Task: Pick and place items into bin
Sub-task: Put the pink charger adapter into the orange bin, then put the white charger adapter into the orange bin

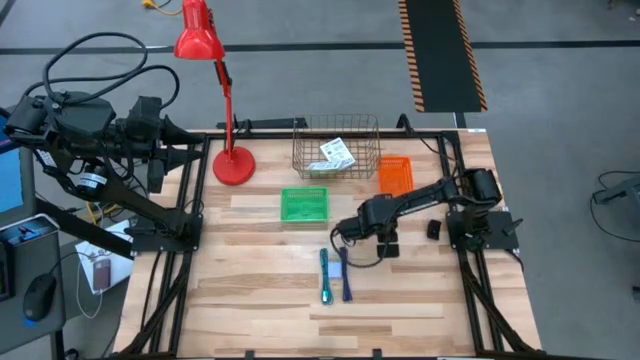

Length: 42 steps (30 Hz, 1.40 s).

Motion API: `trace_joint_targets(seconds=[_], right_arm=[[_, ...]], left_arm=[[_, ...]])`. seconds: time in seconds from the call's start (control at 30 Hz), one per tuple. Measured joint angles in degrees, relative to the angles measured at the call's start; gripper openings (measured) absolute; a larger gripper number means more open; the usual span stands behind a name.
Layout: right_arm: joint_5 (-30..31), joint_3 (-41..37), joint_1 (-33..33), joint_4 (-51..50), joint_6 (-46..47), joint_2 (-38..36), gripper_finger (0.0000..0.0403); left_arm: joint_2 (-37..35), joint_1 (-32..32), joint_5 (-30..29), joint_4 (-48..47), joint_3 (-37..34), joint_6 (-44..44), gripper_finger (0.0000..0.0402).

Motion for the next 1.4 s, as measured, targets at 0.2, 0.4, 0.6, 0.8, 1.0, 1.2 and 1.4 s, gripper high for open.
trace_joint_targets(seconds=[0.2, 0.4, 0.6, 0.8, 1.0, 1.2, 1.4], right_arm=[[4.0, 0.2, -3.7, -1.6, 0.0, -4.6, 0.014], [9.1, 0.2, -8.6, -2.5, 0.4, -10.3, 0.014], [10.6, 0.3, -15.1, -2.3, -0.4, -14.3, 0.014], [10.5, 0.3, -22.1, -1.9, -4.3, -14.1, 0.014], [8.8, 0.2, -27.6, 1.7, -6.6, -12.9, 0.0158], [8.4, 0.2, -30.2, 1.6, -6.7, -11.9, 0.0192], [8.2, 0.2, -30.4, 3.0, -7.7, -12.0, 0.0201]], left_arm=[[0.0, 0.0, 0.0, 0.0, 0.0, 0.0, 0.0151], [0.0, 0.0, 0.0, 0.0, 0.0, 0.0, 0.0151], [0.0, 0.0, 0.1, 0.0, 0.0, 0.1, 0.0151], [0.0, 0.0, 0.1, 0.0, 0.0, 0.1, 0.0151], [0.0, 0.0, 0.1, 0.0, 0.0, 0.0, 0.0151], [0.0, 0.0, 0.1, 0.0, 0.0, -0.2, 0.0151], [0.0, 0.0, 0.2, 0.0, 0.0, -0.3, 0.0151]])
